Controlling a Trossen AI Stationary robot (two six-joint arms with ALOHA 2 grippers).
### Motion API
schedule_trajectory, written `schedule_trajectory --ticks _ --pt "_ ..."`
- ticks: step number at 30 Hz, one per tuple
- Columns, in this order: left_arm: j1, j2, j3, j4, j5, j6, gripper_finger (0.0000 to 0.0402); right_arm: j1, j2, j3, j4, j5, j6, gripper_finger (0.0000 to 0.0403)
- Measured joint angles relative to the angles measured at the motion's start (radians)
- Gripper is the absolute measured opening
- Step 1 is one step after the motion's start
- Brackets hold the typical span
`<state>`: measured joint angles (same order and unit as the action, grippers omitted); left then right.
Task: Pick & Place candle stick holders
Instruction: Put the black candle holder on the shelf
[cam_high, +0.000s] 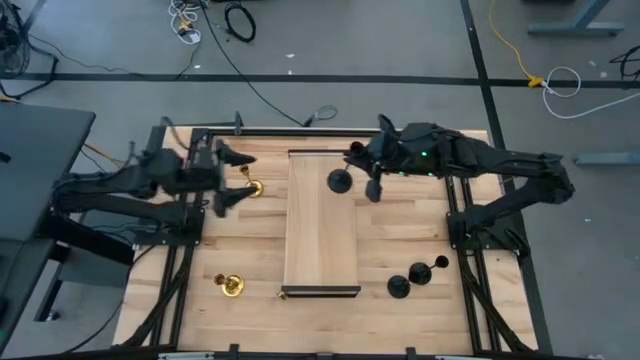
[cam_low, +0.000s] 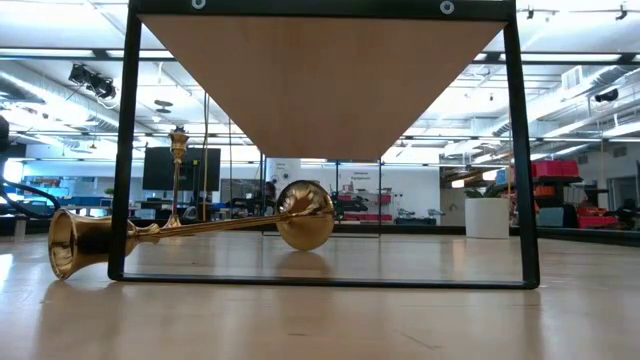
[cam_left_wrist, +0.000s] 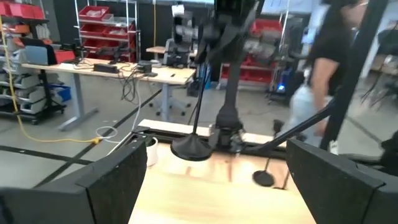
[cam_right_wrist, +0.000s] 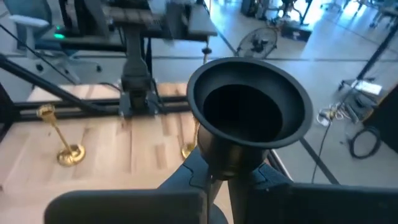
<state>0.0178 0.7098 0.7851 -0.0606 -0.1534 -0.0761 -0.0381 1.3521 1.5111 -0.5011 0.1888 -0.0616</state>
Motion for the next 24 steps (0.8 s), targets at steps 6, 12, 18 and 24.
schedule_trajectory --ticks 6,12,18,24 --pt "0.043 0.167 0.0 0.18 0.0 0.059 0.0381 0.0 0.131 0.118 -0.009 -0.107 -0.009 0.0018" --pt "0.103 0.263 0.0 0.316 0.078 0.062 0.0381 -0.003 0.217 0.193 -0.01 -0.131 -0.026 0.0018" --pt "0.142 0.374 0.0 0.462 0.122 0.056 0.0381 -0.015 0.264 0.247 0.013 -0.187 -0.037 0.0018" --pt "0.149 0.461 0.0 0.545 0.135 0.053 0.038 -0.036 0.285 0.249 0.042 -0.231 -0.036 0.0018"
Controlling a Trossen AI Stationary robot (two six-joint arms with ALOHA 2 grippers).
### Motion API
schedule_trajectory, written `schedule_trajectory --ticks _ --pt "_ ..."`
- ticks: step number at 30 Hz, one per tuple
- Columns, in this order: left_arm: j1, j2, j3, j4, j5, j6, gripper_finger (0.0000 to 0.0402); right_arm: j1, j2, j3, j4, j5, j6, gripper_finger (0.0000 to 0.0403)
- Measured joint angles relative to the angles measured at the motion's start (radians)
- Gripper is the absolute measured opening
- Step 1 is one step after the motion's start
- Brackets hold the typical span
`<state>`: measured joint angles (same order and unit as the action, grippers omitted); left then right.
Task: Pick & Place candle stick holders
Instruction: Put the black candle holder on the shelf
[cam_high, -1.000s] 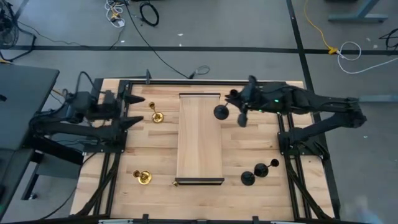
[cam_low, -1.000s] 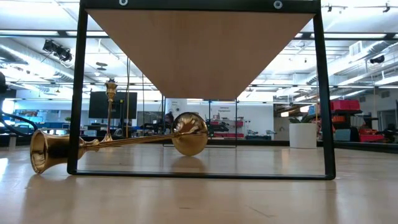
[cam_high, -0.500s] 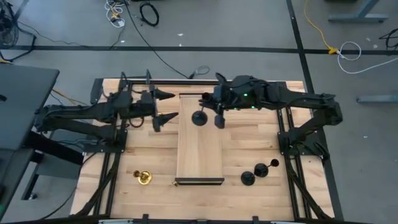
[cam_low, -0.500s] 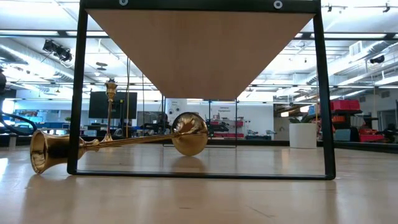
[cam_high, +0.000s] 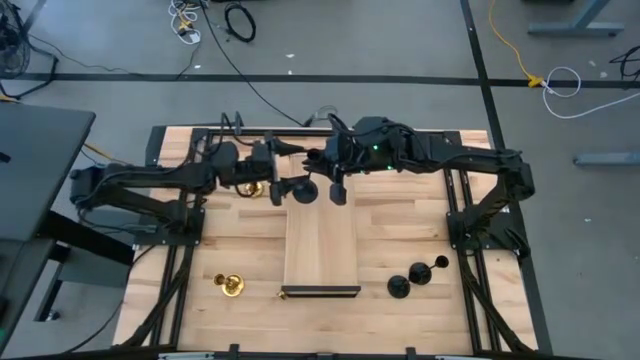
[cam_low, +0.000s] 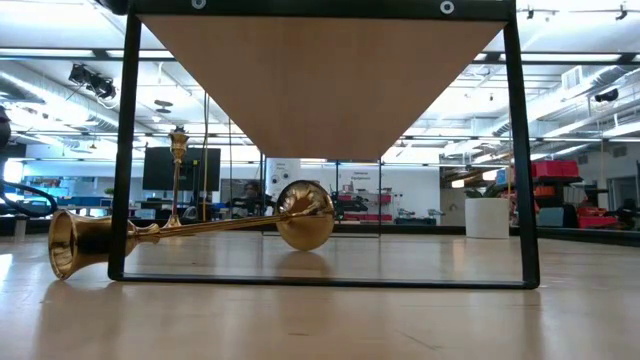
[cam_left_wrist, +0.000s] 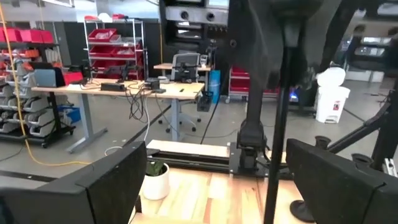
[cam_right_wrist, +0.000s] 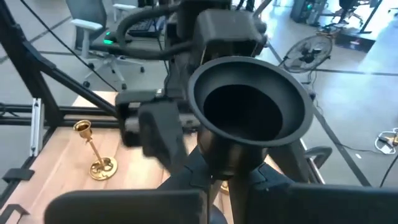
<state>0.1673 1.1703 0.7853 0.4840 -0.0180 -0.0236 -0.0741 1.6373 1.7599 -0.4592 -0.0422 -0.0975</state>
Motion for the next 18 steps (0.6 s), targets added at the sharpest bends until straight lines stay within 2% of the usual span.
schedule_trajectory --ticks 5,10,14,18 --pt "0.0 0.053 0.0 0.072 0.079 -0.037 0.0378 -0.011 0.008 0.0 0.0 -0.001 0.0 0.0018" --pt "0.0 0.082 0.0 0.11 0.101 -0.043 0.0353 -0.013 0.007 0.0 0.002 -0.001 0.0 0.0018" --pt "-0.001 0.089 0.001 0.103 0.104 -0.055 0.0313 -0.013 0.007 0.0 0.0 -0.001 0.0 0.0019" --pt "-0.001 0.088 0.001 0.105 0.133 -0.072 0.0254 -0.014 0.007 0.0 -0.006 -0.001 0.002 0.0023"
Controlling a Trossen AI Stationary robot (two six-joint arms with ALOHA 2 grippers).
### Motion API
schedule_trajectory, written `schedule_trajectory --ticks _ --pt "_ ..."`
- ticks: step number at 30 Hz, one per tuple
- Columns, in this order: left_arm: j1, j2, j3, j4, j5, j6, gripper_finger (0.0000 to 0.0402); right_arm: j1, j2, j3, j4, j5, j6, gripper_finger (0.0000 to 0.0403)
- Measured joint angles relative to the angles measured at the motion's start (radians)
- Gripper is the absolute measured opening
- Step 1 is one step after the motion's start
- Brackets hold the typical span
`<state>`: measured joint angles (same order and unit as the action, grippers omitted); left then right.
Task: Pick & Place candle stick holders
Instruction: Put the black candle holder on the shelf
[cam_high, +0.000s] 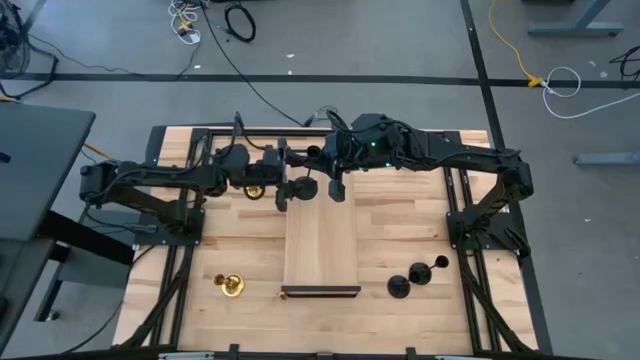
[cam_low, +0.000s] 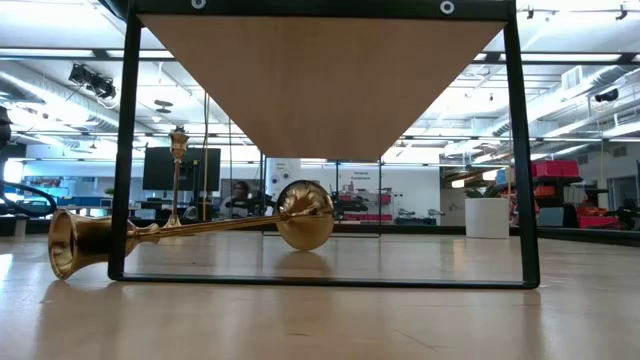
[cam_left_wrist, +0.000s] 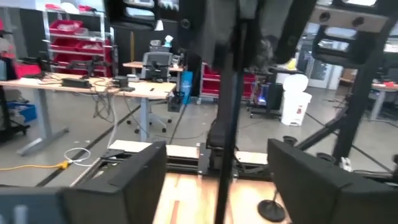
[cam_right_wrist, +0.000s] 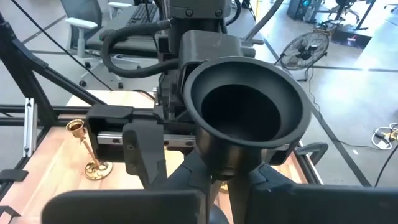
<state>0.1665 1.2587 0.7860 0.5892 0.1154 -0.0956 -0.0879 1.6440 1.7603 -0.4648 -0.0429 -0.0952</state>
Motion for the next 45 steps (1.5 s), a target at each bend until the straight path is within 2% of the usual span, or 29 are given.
schedule_trajectory --ticks 4,10,11,18,25,36,45 --pt "0.0 -0.001 0.0 0.002 0.015 -0.004 0.0176 0.0 0.0 0.0 0.0 0.0 0.0 0.0025" --pt "0.0 -0.001 0.0 -0.001 0.015 0.013 0.0027 0.0 0.0 0.0 -0.002 0.001 0.0 0.0027" --pt "0.0 -0.001 0.0 -0.001 0.017 0.02 0.0017 0.0 0.0 0.0 -0.002 0.004 0.003 0.0027" --pt "0.001 -0.001 0.0 -0.003 0.001 0.032 0.0012 0.0 0.0 0.0 -0.009 0.0 -0.017 0.0036" --pt "0.012 -0.001 0.0 -0.022 -0.033 0.028 0.0012 0.0 -0.006 0.0 -0.055 0.052 -0.043 0.0086" --pt "0.092 -0.004 0.0 -0.084 -0.034 0.026 0.0012 0.0 -0.042 -0.001 -0.294 0.061 -0.053 0.0209" --pt "0.183 0.002 -0.005 -0.116 -0.034 0.029 0.0012 0.003 -0.069 -0.001 -0.499 0.051 0.055 0.0228"
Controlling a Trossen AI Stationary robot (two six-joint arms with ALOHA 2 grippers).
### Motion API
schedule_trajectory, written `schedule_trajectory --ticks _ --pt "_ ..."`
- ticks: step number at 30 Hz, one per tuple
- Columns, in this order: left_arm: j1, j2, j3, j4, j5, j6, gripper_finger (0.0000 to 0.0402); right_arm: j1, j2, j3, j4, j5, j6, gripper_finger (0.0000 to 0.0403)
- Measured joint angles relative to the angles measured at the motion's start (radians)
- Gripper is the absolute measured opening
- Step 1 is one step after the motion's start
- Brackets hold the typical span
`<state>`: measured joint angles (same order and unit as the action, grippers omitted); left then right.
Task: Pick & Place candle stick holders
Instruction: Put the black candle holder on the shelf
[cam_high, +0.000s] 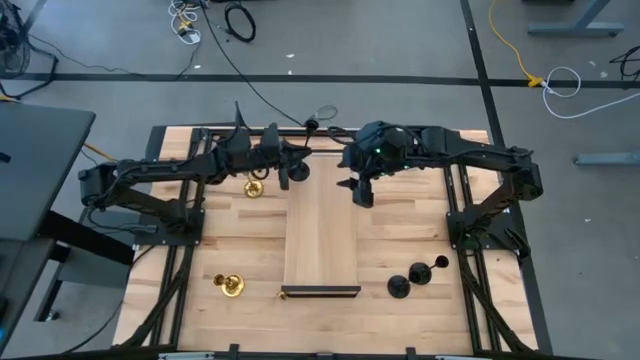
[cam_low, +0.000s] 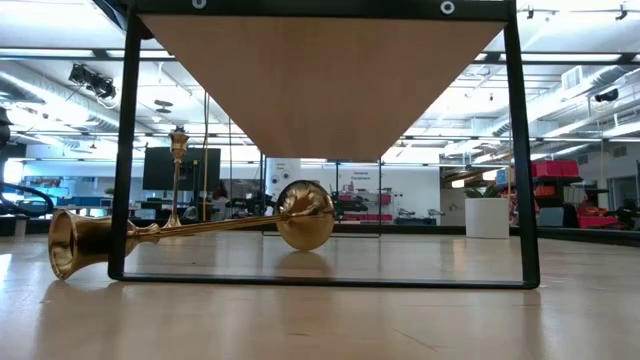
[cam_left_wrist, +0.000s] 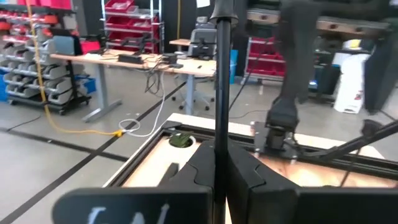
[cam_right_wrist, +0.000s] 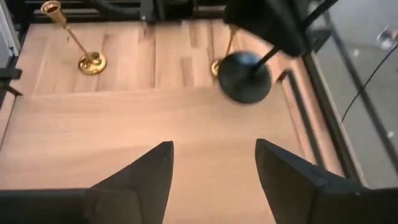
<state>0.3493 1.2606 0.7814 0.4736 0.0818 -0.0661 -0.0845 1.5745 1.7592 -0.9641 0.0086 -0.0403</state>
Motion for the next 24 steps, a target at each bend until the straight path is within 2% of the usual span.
schedule_trajectory --ticks 6,13,24 --pt "0.015 0.014 -0.052 0.026 0.001 0.005 0.0012 0.017 0.0 0.0 -0.067 0.0 0.007 0.0228" --pt "0.011 0.073 -0.116 0.237 0.051 0.026 0.0012 0.033 0.0 0.0 -0.063 0.001 0.005 0.0228" --pt "0.012 0.211 -0.119 0.366 0.054 0.039 0.0012 0.04 0.0 0.0 -0.062 0.002 0.002 0.0228"
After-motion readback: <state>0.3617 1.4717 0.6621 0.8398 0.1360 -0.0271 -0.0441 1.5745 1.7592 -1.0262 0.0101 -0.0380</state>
